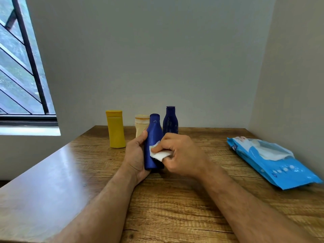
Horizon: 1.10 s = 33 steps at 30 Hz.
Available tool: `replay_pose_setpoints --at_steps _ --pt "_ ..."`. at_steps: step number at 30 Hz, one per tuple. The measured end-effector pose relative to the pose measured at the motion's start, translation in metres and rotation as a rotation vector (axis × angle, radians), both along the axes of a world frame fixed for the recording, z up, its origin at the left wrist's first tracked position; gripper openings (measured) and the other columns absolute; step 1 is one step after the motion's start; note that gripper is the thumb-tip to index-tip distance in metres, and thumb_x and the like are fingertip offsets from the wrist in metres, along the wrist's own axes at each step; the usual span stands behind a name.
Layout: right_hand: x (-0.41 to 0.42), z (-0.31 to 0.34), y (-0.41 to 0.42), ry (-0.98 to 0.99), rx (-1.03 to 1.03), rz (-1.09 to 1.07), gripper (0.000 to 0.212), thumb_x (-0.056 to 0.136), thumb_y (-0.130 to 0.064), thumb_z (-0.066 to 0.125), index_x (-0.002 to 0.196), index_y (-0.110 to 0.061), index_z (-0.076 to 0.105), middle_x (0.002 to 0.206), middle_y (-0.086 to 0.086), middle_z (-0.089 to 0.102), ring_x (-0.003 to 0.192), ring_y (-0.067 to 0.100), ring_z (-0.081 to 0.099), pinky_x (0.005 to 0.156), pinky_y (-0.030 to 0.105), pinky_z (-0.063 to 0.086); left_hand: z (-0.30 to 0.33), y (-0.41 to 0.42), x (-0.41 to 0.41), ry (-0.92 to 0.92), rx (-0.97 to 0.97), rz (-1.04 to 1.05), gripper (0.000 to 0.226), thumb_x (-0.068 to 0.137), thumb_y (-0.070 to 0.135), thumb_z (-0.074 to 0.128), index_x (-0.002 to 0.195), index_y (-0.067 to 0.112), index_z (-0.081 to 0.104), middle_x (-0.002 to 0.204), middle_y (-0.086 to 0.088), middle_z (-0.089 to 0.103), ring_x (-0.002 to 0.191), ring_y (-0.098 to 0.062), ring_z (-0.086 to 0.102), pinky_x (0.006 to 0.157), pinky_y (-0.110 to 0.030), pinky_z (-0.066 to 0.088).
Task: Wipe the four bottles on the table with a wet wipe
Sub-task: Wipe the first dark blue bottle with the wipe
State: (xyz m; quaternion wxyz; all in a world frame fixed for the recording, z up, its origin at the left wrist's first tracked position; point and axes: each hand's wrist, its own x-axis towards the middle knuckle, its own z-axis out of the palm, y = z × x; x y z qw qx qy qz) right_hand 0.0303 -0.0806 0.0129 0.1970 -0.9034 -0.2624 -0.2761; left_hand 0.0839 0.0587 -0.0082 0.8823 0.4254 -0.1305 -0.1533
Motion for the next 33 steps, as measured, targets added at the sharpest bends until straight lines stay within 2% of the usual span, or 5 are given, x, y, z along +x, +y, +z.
replay_pose_setpoints --at_steps 7,12,16,24,33 --pt "0.004 0.005 -0.009 -0.213 0.278 -0.204 0.029 0.094 -0.016 0.063 0.122 -0.017 0.069 0.106 -0.002 0.063 0.09 0.005 0.057 0.08 0.01 0.047 -0.002 -0.005 -0.004 -0.113 0.152 0.007 0.029 0.098 0.032 0.05 0.102 0.015 0.073 0.088 -0.014 0.072 0.071 -0.026 0.066 0.07 -0.04 0.053" --pt "0.004 0.001 -0.005 0.058 0.079 -0.089 0.03 0.088 -0.014 0.065 0.116 -0.024 0.073 0.097 -0.007 0.066 0.082 0.004 0.057 0.073 0.013 0.045 0.0 -0.004 -0.002 -0.04 0.062 0.05 0.038 0.102 0.035 0.044 0.116 0.01 0.069 0.096 -0.015 0.074 0.08 -0.025 0.071 0.084 -0.043 0.054" --pt "0.004 0.0 -0.002 0.266 0.067 0.038 0.021 0.085 -0.02 0.072 0.105 -0.024 0.078 0.094 -0.009 0.071 0.082 0.006 0.063 0.079 0.027 0.057 0.0 -0.003 0.0 -0.002 0.014 0.089 0.039 0.104 0.037 0.04 0.117 0.01 0.066 0.089 -0.015 0.075 0.075 -0.026 0.072 0.07 -0.039 0.061" --pt "0.007 -0.001 -0.001 -0.112 0.25 -0.212 0.027 0.093 -0.024 0.064 0.12 -0.022 0.071 0.096 -0.004 0.067 0.082 0.008 0.059 0.076 0.021 0.052 -0.001 -0.008 -0.005 -0.088 0.134 0.033 0.036 0.1 0.036 0.047 0.117 0.012 0.069 0.095 -0.013 0.073 0.077 -0.023 0.066 0.07 -0.038 0.052" --pt "0.003 -0.004 0.003 0.351 0.049 0.039 0.021 0.083 -0.02 0.074 0.104 -0.023 0.078 0.096 -0.01 0.071 0.086 0.002 0.063 0.082 0.017 0.05 0.003 -0.003 -0.002 0.043 0.029 0.113 0.041 0.104 0.04 0.042 0.109 0.007 0.066 0.083 -0.018 0.073 0.075 -0.029 0.068 0.076 -0.043 0.057"
